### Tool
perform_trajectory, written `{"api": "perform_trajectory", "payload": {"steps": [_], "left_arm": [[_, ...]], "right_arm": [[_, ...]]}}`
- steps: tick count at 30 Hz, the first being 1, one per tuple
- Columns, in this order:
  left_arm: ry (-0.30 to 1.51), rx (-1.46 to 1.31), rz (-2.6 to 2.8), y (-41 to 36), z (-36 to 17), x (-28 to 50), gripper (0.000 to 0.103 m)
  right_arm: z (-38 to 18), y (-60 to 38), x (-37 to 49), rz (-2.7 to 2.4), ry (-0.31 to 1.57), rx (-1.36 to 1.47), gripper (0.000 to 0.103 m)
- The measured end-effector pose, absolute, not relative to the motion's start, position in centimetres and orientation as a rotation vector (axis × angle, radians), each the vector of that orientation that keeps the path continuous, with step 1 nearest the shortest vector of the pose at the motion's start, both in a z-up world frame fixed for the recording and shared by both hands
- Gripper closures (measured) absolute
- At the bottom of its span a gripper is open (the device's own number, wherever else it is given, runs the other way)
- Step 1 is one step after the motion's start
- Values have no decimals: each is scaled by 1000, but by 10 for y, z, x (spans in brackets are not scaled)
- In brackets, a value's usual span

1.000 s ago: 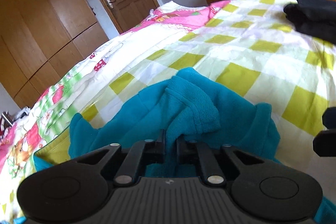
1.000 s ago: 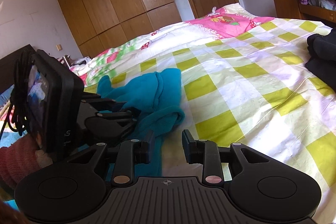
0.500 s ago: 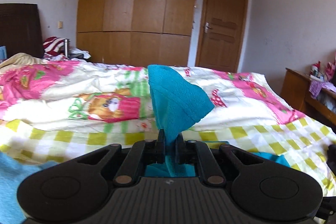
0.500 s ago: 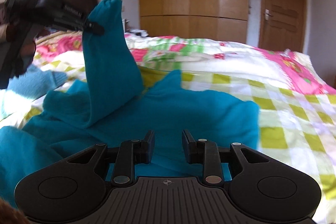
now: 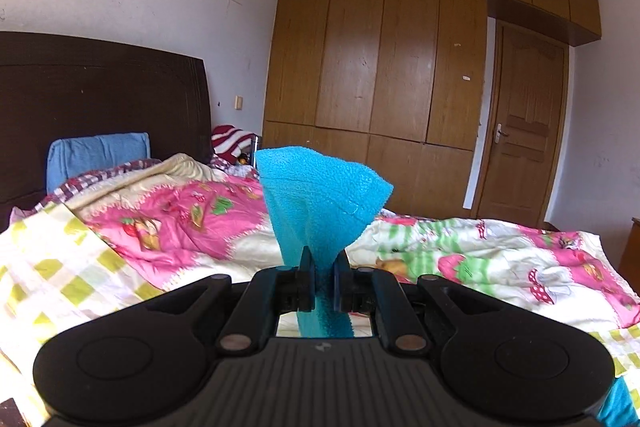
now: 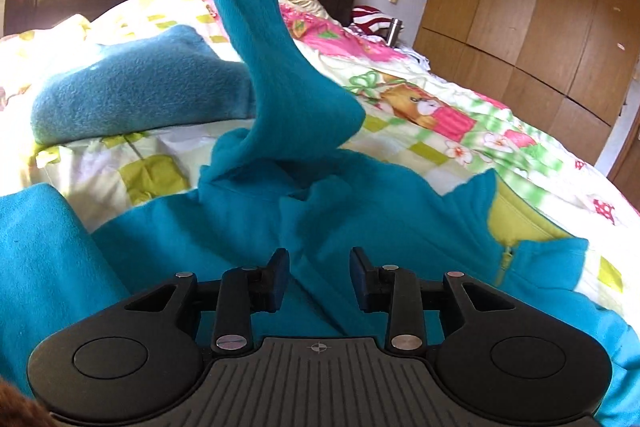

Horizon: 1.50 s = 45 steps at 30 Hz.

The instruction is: Fold small clothes

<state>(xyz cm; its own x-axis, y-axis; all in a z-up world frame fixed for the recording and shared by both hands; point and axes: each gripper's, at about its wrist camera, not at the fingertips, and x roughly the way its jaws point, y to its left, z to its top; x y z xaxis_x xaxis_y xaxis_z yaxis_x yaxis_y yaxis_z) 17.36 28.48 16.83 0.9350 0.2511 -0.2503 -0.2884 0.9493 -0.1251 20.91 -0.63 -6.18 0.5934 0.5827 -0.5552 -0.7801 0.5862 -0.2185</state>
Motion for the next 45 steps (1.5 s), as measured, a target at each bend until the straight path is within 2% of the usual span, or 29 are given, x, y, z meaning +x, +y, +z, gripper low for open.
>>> {"api": "perform_trajectory", "payload": {"steps": [5,9,10,12,14,19,25,27,28,30,31,33,34,39,45], "left_arm": [[182,-168,264,295,170,160,79],[186,-177,234,296,164,159,79],[185,-177,229,295,164,158,79],[174,-175,224,296,166,157,79],[160,-182,225,299,169,156,79],[151,-198,221,298,169,157,79],[190,-174,157,278,165,162,79],[199,-182,120,268,164,164,79],[200,-184,98,262,164,165,79],[203,-191,50,248,162,169,79],[207,-198,16,239,161,172,79],[215,-205,-51,218,160,179,79],[219,-206,-80,208,158,183,79],[279,-225,-274,129,135,217,79],[408,-230,-475,7,75,266,79]], "right_arm": [[-66,30,205,813,436,-515,65],[-69,43,216,694,461,-498,67],[-70,44,221,675,488,-474,69],[-71,37,233,660,561,-383,98],[-62,25,241,649,596,-255,97],[-30,19,249,623,516,-122,97],[-38,48,254,613,512,-78,96],[-50,57,254,633,566,-141,90],[-60,61,255,661,631,-182,89],[-68,55,248,677,641,-203,88],[-65,49,244,685,627,-199,86],[-53,30,237,704,606,-142,70],[-46,18,233,713,591,-116,68],[-31,-44,215,639,543,-115,67],[-35,-163,218,330,586,-59,67]]}}
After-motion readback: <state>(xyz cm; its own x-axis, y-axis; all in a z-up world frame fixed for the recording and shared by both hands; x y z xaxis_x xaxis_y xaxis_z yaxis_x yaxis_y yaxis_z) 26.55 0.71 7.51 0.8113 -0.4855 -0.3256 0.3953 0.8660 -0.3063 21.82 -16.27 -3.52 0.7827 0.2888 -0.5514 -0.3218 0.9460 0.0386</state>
